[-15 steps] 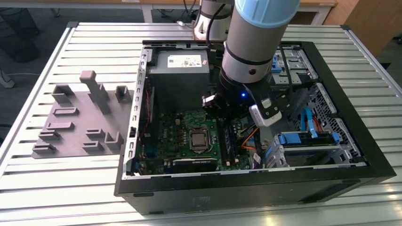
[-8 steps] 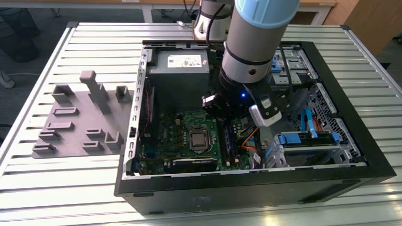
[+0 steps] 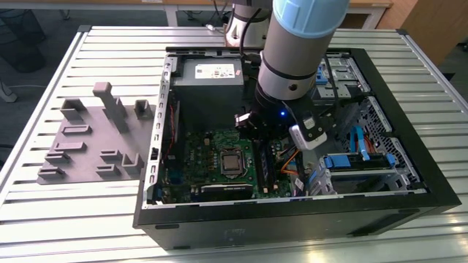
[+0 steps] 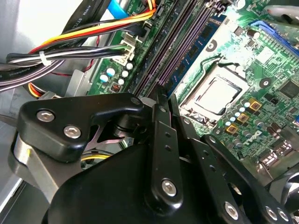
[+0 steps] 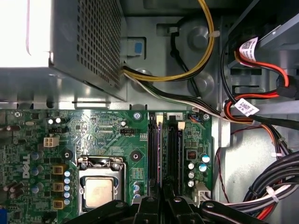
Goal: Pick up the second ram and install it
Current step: 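Insert the second ram into the second slot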
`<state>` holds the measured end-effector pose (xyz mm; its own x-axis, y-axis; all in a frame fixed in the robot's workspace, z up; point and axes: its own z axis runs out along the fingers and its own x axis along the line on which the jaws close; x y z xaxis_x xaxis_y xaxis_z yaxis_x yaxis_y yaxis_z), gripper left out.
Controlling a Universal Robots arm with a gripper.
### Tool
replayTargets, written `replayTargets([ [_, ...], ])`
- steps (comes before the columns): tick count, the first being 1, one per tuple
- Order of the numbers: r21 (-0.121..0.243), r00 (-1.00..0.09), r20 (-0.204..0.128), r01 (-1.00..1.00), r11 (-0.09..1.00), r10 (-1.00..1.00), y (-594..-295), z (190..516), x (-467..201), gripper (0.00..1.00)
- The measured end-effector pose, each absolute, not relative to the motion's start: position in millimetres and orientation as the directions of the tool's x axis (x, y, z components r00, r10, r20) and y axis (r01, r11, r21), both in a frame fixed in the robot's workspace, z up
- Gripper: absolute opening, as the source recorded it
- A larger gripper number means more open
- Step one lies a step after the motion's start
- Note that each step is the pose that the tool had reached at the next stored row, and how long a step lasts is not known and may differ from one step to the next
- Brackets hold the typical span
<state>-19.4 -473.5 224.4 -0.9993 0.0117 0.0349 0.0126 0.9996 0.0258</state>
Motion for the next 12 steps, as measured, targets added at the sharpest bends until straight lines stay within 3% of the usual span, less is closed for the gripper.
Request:
replayTargets([
  [12,0.026,-0.999,0.037,0.013,1.0,0.012,-477.5,220.1,-19.4,0.14],
])
